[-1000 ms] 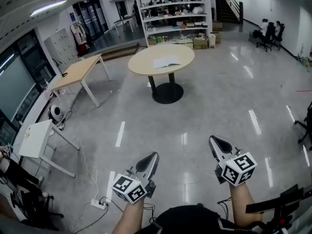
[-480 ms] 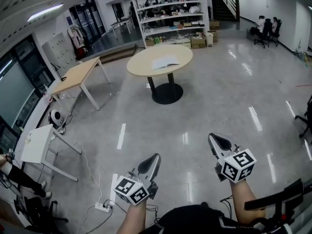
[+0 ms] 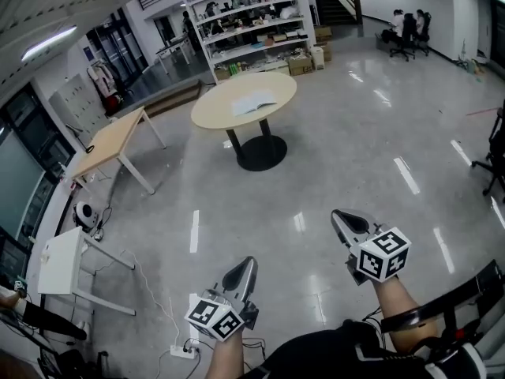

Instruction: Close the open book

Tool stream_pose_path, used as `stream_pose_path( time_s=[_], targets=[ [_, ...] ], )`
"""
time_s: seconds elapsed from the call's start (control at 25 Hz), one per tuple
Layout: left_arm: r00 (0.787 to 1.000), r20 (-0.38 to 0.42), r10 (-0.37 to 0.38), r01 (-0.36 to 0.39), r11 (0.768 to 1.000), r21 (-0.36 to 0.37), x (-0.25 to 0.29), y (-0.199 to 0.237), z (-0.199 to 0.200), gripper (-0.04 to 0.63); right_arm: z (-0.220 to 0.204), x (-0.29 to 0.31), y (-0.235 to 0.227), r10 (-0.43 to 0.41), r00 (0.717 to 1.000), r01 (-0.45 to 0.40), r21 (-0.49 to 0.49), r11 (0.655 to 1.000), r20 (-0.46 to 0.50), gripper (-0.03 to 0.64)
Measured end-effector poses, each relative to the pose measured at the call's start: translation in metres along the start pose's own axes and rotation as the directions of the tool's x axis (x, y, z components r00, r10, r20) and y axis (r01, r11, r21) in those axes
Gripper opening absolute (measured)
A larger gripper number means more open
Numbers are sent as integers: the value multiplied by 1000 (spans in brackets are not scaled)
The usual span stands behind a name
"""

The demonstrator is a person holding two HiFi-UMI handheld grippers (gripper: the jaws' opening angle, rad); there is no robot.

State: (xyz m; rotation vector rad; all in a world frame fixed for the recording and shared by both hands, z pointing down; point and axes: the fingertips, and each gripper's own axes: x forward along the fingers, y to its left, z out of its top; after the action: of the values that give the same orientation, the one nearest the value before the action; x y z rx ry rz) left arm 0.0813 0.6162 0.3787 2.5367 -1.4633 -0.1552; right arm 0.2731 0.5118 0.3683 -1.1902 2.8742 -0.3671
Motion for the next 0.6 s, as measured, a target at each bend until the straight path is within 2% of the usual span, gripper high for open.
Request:
stream_pose_path(
  time_s=[0.28, 0.6],
  targets=[
    [999, -24, -30, 31, 999, 10, 3, 37, 0, -9, -10, 36, 10, -9, 1000, 9, 15, 1000, -18, -2],
    [1000, -20, 12, -12, 1000, 0, 73, 89, 7, -9, 1, 109, -39, 41, 999, -41, 10, 999, -13, -2]
  ],
)
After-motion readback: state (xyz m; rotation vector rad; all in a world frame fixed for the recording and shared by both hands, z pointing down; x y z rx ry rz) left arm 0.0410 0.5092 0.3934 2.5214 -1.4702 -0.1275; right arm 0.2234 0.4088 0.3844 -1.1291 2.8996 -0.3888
